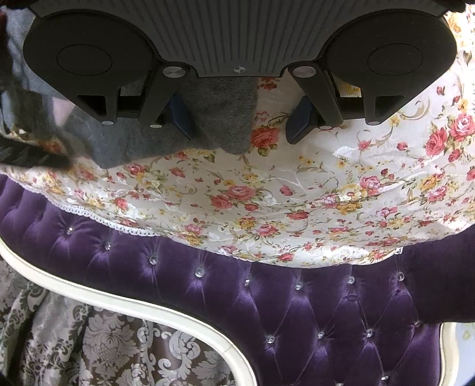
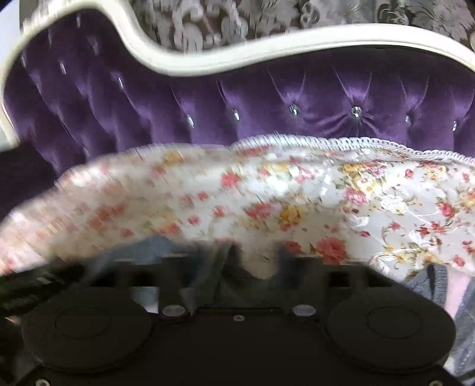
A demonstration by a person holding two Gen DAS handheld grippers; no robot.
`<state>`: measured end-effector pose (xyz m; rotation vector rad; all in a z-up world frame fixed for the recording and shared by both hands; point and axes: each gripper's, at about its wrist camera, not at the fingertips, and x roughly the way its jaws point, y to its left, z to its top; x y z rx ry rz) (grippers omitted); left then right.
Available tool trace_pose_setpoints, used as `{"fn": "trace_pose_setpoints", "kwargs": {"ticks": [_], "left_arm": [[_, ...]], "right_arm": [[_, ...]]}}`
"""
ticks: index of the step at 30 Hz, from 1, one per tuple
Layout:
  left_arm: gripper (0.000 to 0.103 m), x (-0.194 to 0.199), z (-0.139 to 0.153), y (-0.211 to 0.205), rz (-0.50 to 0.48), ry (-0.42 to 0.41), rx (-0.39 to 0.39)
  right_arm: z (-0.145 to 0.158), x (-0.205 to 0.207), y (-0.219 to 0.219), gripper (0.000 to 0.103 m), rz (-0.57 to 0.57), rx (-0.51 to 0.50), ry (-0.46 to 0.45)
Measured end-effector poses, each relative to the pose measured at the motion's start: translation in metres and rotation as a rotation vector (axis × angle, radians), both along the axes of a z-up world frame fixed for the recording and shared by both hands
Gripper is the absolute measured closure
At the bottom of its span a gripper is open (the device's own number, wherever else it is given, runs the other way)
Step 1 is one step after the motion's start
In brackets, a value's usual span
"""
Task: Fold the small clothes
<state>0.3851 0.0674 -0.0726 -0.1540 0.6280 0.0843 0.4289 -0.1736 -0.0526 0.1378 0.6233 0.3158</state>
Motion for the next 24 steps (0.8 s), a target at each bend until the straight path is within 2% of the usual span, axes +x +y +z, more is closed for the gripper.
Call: {"fn": "trace_pose_setpoints", "kwargs": {"ticks": [3, 5, 8, 9, 12, 15, 19, 24], "left_arm": [[0.027, 0.003, 0.001, -0.003, -0.022, 0.013, 0.017], [0.015, 0.008, 0.002, -0.005, -0.059, 0.032, 0.024], [0.014, 0.007, 0.008, -0.002, -0.091, 0.061, 0.013], [0.014, 0.004, 0.012, 0.001, -0.091, 0.068, -0.003], [0.014, -0.017, 0.028, 0.013, -0.071, 0.054, -0.075], [0.014, -0.049, 0.050, 0.020, -0.085, 0.029, -0.076], [0.014, -0.098, 0.072, 0.020, -0.165, 0.015, -0.051], [0.014, -0.165, 0.077, 0.017, -0.261, 0.028, -0.052]], "right_arm": [[0.022, -0.022, -0.012, 0.026, -0.016, 0.019, -0.089], [0.041, -0.045, -0.020, 0.026, -0.015, -0.002, -0.149], [0.068, -0.086, -0.038, 0.016, -0.007, -0.007, -0.211], [0.074, -0.099, -0.044, 0.011, -0.007, -0.006, -0.225], [0.088, -0.146, -0.062, 0.007, -0.003, -0.026, -0.255], [0.092, -0.189, -0.082, 0.004, -0.028, -0.037, -0.252], [0.083, -0.237, -0.106, 0.004, -0.064, 0.012, -0.188], [0.067, -0.290, -0.118, 0.004, -0.093, 0.033, -0.123]]}}
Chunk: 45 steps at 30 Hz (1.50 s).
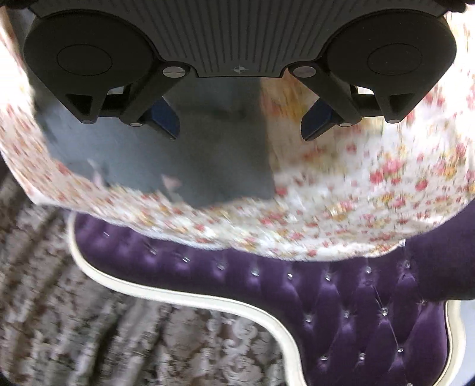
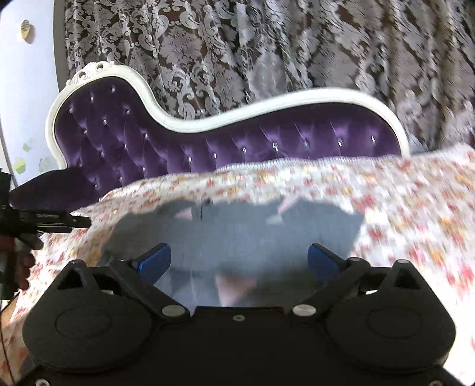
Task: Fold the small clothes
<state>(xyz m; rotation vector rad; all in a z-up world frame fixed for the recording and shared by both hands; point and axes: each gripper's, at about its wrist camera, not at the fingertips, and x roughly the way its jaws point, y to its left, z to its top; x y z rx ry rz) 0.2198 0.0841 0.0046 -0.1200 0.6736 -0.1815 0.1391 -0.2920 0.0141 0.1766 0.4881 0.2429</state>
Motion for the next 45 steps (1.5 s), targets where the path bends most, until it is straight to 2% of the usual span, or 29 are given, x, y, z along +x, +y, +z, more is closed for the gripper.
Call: {"fn": "trace_pose_setpoints", "kwargs": {"ticks": [8, 15, 18, 21, 24, 32, 40, 45], "left_arm": [[0.014, -0.081, -0.030, 0.000, -0.048, 0.085, -0.031], [0.014, -0.124, -0.047, 0.001, -0.052, 0.119, 0.004], [0.014, -0.137, -0.050, 0.003, -0.043, 0.132, -0.016], [0.014, -0.146, -0.047, 0.003, -0.044, 0.123, -0.001], [0.014, -0.153, -0.045, 0.004, -0.042, 0.127, -0.020], [0.014, -0.165, -0.045, -0.003, -0.063, 0.171, -0.047], [0.015, -0.163, -0.052, -0.010, -0.111, 0.249, -0.193], [0.015, -0.158, -0.056, -0.013, -0.129, 0.246, -0.210]], "right_arm": [[-0.017, -0.068, -0.002, 0.004, 0.026, 0.024, 0.081], [-0.036, -0.112, -0.008, 0.004, 0.019, 0.048, 0.185], [-0.043, -0.126, -0.008, 0.004, 0.031, 0.069, 0.225], [-0.050, -0.138, -0.005, 0.004, 0.056, 0.091, 0.261], [-0.055, -0.146, 0.000, 0.004, 0.085, 0.101, 0.285], [-0.058, -0.157, 0.005, 0.003, 0.124, 0.172, 0.295], [-0.060, -0.157, 0.009, 0.003, 0.147, 0.201, 0.285], [-0.062, -0.157, 0.006, 0.001, 0.145, 0.251, 0.281]]}}
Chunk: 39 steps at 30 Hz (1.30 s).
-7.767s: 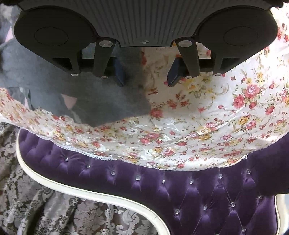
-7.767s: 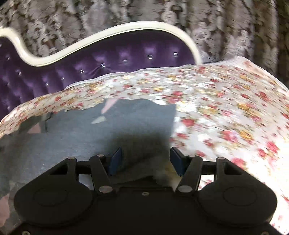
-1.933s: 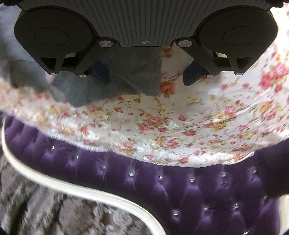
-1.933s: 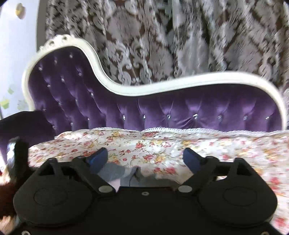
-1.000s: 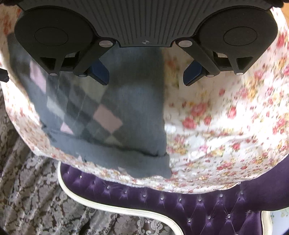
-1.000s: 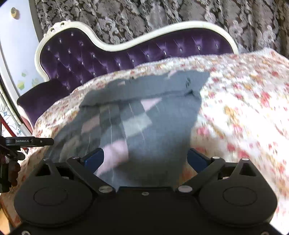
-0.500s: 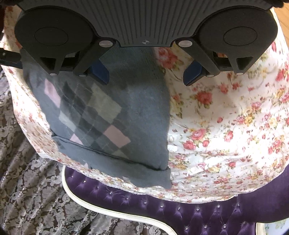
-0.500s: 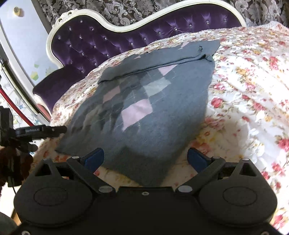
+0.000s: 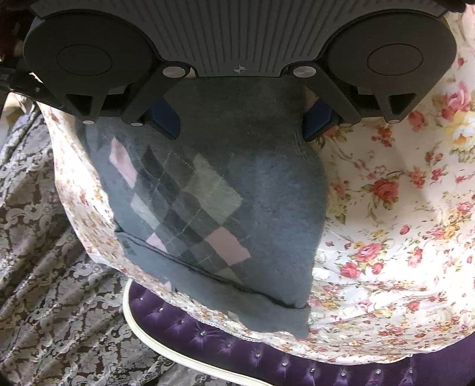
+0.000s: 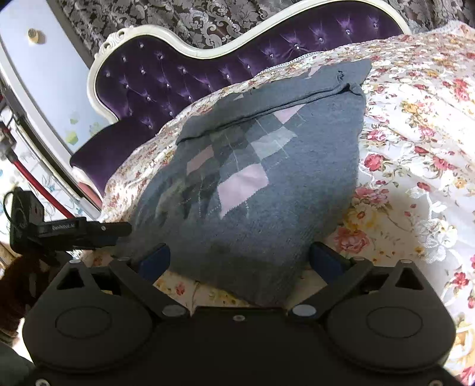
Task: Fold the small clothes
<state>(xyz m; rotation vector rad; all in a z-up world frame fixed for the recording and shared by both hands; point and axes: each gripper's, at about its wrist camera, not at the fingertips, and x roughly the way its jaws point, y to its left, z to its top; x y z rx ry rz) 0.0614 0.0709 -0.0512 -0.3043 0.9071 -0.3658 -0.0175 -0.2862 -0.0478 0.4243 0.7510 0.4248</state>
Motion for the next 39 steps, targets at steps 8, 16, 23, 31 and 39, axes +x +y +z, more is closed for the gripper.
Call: {"fn": "trace_pose_setpoints", "kwargs": {"ticks": [8, 16, 23, 31, 39], "left_arm": [[0.015, 0.016, -0.003, -0.006, -0.010, -0.047, -0.014], [0.017, 0.013, -0.003, -0.006, -0.028, -0.064, -0.014], [0.036, 0.000, -0.001, 0.005, -0.026, -0.035, -0.013], [0.098, -0.001, -0.006, 0.020, 0.051, -0.012, -0.030], [0.099, -0.004, 0.021, 0.029, 0.101, -0.124, -0.125]], "right_arm": [[-0.005, 0.009, -0.001, 0.000, -0.014, 0.083, -0.016], [-0.004, 0.015, 0.006, 0.000, -0.003, 0.075, -0.026], [0.001, 0.007, 0.009, 0.013, 0.031, -0.014, -0.007], [-0.003, 0.010, 0.006, 0.082, 0.007, -0.039, 0.035], [0.018, 0.010, -0.002, 0.088, -0.013, 0.017, -0.014]]}}
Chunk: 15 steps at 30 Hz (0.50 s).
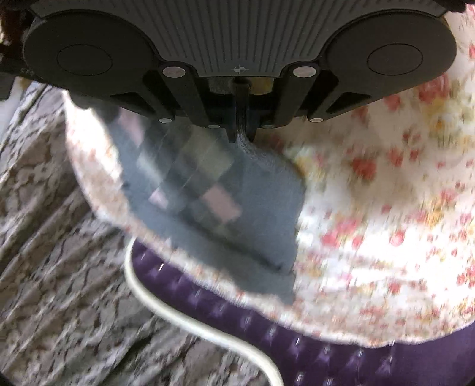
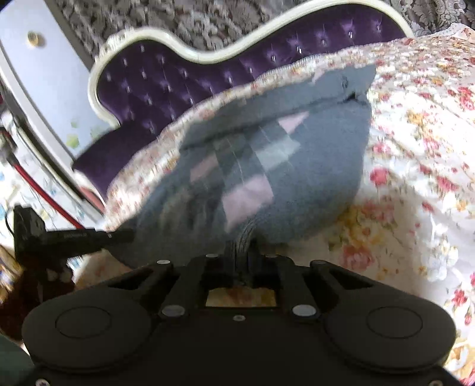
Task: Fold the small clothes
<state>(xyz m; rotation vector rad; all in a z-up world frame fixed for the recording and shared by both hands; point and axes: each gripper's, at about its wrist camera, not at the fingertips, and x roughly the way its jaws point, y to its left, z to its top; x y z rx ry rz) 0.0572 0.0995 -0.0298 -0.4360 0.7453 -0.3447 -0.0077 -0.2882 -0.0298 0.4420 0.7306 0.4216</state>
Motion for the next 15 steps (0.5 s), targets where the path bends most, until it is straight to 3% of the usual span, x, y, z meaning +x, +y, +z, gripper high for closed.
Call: {"fn": "trace_pose_setpoints", "kwargs": {"ticks": [11, 15], "left_arm": [[0.099, 0.052, 0.077, -0.018, -0.034, -0.240, -0.030], [0.099, 0.076, 0.097, -0.047, -0.072, -0.362, 0.118]], "right_arm": [[0.053, 0.046, -0.018, 0.088, -0.067, 0.117, -0.152], [0.074, 0.076, -0.022, 0.088, -0.083, 0.122, -0.222]]}}
